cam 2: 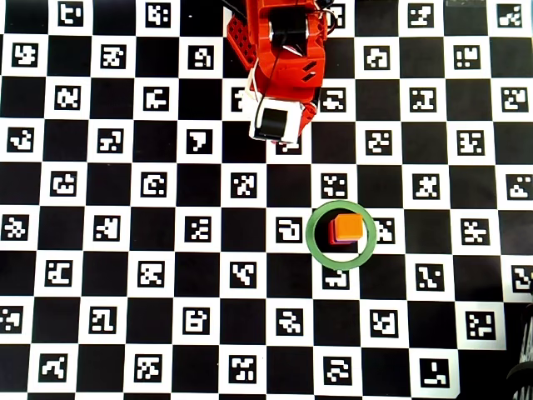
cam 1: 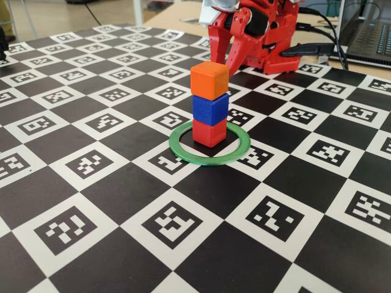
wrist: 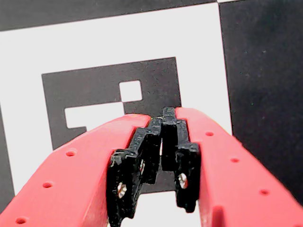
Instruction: Grab the red cube then put it in the green circle then put the blue cube on top and finally the orange cube on top
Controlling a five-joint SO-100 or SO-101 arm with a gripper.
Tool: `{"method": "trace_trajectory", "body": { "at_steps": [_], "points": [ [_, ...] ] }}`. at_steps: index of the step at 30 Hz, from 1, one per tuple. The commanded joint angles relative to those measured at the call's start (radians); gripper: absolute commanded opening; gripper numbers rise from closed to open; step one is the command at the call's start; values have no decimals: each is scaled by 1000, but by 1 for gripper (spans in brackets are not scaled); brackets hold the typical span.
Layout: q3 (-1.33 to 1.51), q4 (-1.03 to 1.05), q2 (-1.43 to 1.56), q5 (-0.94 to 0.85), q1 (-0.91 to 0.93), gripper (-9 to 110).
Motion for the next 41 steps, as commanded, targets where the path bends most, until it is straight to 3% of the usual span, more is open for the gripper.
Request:
{"method": "trace_trajectory", "body": {
  "at_steps": [1,9,41],
  "points": [
    [38,60,48,-12,-21,-5],
    [38,60,48,-18,-104,-5],
    [38,63,48,-34,-91,-5]
  ]
}}
